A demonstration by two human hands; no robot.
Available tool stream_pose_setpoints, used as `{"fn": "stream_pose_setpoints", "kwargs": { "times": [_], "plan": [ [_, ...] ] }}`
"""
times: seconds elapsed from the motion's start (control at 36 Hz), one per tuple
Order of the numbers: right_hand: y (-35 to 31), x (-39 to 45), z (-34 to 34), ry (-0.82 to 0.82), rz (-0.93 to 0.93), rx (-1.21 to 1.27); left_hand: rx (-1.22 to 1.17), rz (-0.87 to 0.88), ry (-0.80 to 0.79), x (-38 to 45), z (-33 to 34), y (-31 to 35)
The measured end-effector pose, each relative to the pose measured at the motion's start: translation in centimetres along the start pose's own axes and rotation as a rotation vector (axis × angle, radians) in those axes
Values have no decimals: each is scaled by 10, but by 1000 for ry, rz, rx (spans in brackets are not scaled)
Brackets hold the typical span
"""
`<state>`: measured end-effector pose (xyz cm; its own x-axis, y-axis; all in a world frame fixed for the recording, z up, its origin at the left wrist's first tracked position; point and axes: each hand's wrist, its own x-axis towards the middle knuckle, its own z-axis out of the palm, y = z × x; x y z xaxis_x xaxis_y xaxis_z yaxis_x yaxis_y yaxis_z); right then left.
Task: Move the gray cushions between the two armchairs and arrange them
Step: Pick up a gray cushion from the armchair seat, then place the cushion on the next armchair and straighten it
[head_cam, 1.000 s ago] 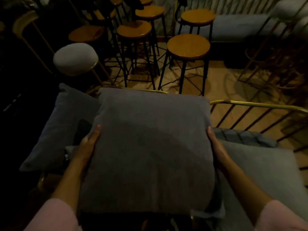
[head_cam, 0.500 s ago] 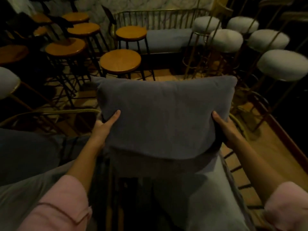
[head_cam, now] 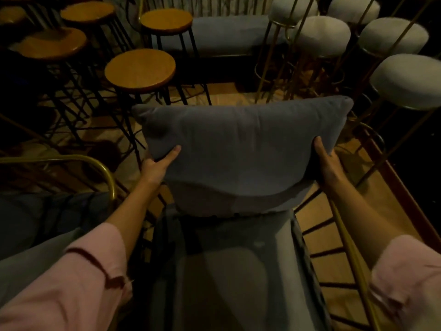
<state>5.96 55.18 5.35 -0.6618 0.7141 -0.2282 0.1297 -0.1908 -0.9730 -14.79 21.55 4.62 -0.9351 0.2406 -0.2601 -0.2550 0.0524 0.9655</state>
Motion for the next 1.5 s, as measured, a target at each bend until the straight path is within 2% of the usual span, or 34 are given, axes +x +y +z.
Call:
{"fn": "stream_pose_setpoints", "kwargs": {
  "times": [0.14,0.28,0.47,0.64,0.72,0.86,1.0,1.14,1.28,1.5],
  "plan": [
    [47,12,-2,-84,171,-8,79,-58,-6,6,6,-37],
    [84,5,1,-49,412,-53,217,-179,31,8,11,-67],
    [75,13,6,-63,430,-81,215,-144,57,17,24,-67],
    [83,-24,15,112,387,-68,285,-124,81,-11,11,-69],
    [100,-52,24,68,453,-179,360,-117,139,-34,-26,-75],
    [113,-98,73,-171,541,-363,429,-226,284,-77,-120,-87],
    [111,-132,143,-384,537,-515,469,-311,410,-122,-215,-98],
    [113,-181,240,-604,473,-517,485,-370,563,-178,-315,-112],
    [144,-233,328,-678,517,-430,502,-401,680,-218,-391,-128],
    [213,-317,432,-721,688,-371,529,-539,704,-260,-516,-171]
  ]
}}
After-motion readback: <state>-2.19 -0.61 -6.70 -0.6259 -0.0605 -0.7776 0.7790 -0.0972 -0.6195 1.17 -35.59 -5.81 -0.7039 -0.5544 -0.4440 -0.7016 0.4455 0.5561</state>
